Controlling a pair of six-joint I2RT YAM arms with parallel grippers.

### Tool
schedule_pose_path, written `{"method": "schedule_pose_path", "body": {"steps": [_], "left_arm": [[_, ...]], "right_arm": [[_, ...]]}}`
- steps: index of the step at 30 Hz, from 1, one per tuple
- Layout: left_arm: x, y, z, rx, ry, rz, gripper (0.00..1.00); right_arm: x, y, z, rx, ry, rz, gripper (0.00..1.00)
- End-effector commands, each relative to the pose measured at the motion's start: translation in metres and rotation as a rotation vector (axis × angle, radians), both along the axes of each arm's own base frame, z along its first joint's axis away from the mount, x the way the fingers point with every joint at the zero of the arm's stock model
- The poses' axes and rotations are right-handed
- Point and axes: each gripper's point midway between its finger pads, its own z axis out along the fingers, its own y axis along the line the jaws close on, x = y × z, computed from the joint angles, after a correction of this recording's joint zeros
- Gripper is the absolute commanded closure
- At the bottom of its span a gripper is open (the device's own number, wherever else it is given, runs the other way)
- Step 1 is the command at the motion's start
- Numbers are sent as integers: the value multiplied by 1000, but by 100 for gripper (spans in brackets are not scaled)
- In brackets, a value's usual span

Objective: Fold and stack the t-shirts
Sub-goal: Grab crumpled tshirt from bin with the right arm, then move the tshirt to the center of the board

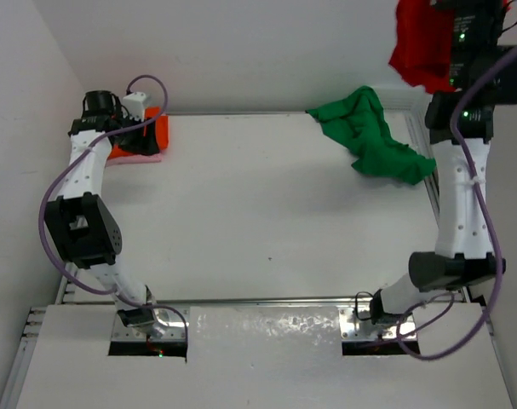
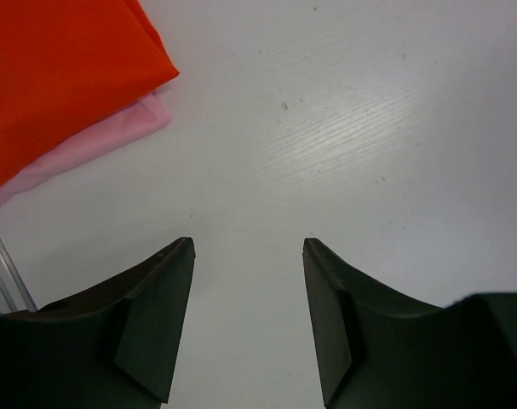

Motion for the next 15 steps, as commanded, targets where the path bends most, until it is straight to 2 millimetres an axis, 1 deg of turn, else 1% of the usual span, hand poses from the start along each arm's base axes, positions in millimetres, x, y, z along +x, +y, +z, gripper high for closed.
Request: {"method": "schedule_pose_path", "body": {"steps": [1,2,3,4,5,6,7,8,9,11,12,13,14,15], "left_arm": [[3,-11,33,-53,-107,-12,48],[4,-12,35,-61,-114,-10,48],[4,-13,39,-72,-119,-6,48],[5,-14,42,-76,-130,-5,48],[5,-15,46,-77,-138,-6,48],[5,-14,49,-76,-148,-2,48],[4,-13,55,-71,-164,-2,48],[4,-11,57,-67,-172,0,48],[3,-10,59,-63,-177,2,48],[2,-7,62,-44,-185,8,48],[1,-5,62,-28,-189,9,48],[-1,-5,60,-23,-186,6,48],[-3,-5,58,-21,-181,4,48],[-5,-6,53,-18,-171,-5,48]], "right_arm": [[-20,76,-21,-5,50,368,100],[-22,106,-36,1,101,455,100],[-5,127,-71,9,202,505,100],[-4,142,-87,9,251,540,100],[-3,171,-112,5,333,606,100],[11,189,-153,14,447,641,100],[14,202,-176,12,512,673,100],[17,217,-205,9,594,703,100],[26,225,-255,11,709,708,100],[38,231,-312,36,841,707,100],[43,231,-355,31,933,685,100],[48,232,-378,7,978,666,100],[60,233,-424,-10,1094,637,99],[68,235,-441,-67,1118,623,84]]}}
